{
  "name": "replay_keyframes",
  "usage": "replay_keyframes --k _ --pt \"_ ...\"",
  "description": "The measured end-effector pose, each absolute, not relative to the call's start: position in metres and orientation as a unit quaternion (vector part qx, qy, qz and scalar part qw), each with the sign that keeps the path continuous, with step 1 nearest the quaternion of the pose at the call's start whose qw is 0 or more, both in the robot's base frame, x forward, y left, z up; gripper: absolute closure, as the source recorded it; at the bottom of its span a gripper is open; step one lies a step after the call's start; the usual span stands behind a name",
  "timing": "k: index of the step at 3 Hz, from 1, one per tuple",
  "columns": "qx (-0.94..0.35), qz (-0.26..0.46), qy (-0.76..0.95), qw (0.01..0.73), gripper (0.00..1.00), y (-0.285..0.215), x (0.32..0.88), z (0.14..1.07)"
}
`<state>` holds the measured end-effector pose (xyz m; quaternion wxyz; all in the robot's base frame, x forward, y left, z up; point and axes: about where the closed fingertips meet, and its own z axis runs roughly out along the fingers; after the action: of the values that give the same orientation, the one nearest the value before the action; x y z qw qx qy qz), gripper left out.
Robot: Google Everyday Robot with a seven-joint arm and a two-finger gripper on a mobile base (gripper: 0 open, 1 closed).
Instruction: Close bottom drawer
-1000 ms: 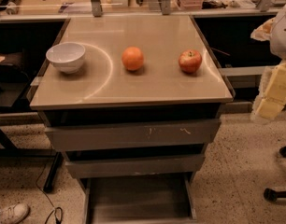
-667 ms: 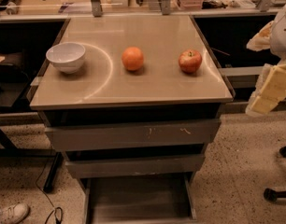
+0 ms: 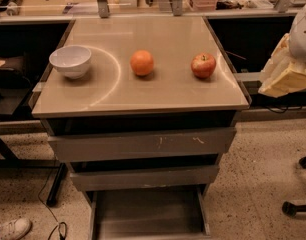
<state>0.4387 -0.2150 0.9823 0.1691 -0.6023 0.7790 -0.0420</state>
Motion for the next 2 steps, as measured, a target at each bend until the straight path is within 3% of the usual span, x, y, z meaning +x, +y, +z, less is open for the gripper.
replay_keyframes --k 1,2 --pt "-0.602 -0.042 0.779 0.169 0.88 -0.2150 0.4387 0.9824" --pt "-0.602 -0.042 0.779 0.169 1.00 -0.2150 0.4387 0.9824"
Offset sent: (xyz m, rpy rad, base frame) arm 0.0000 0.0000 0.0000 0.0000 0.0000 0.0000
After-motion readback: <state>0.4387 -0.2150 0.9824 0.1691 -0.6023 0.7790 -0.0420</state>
